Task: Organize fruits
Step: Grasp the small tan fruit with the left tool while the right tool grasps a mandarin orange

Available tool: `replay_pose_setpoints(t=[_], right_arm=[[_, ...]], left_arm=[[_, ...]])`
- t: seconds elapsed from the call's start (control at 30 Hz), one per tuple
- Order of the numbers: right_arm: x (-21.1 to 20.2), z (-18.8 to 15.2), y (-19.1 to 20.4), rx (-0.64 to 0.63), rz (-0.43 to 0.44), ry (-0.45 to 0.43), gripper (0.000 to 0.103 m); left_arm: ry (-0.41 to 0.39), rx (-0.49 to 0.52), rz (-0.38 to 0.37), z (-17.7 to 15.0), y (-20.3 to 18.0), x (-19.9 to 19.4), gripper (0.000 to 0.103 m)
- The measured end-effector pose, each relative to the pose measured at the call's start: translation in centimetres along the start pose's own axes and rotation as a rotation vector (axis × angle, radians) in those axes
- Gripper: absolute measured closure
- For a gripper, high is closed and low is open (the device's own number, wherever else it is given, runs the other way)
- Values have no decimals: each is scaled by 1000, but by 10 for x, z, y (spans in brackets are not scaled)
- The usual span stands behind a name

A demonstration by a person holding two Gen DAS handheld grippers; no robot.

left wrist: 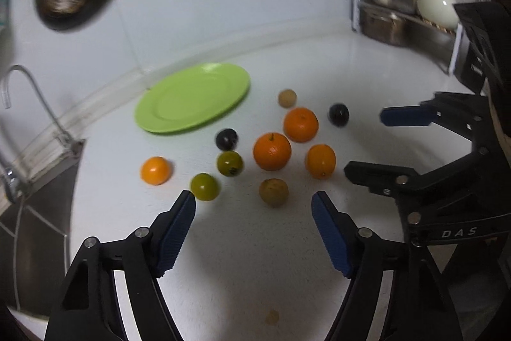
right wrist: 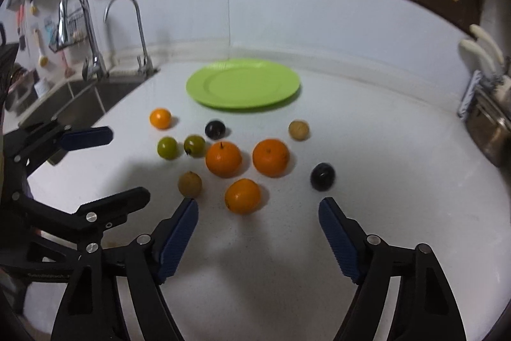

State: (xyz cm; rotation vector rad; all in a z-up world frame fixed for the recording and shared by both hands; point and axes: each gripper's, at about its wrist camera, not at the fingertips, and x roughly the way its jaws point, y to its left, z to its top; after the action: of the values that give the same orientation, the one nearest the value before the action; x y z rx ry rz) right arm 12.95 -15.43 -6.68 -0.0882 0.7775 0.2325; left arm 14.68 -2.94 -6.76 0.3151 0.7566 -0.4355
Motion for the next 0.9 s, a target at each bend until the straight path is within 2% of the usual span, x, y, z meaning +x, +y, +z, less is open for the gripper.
replay_pose_setpoints(t=[0.23, 0.53, 0.6, 0.73, 0.9], right_arm=[[32, 5, -1, -45, 27, 89, 36], [51, 12, -4, -51, 52, 131, 46], [52, 14, -5, -44, 55, 128, 46], [55, 16, -7, -34, 85, 136, 56], [61, 18, -7, -5, 123, 160, 62]], left_arm=[[56, 53, -74, 8, 3, 31, 38], [87, 49, -175, 14, 9, 52, 47], [89, 45, -202, 15, 10, 54, 51], [107, 35, -269, 15, 11, 56, 62], [122, 30, -301, 14, 11, 59, 71]])
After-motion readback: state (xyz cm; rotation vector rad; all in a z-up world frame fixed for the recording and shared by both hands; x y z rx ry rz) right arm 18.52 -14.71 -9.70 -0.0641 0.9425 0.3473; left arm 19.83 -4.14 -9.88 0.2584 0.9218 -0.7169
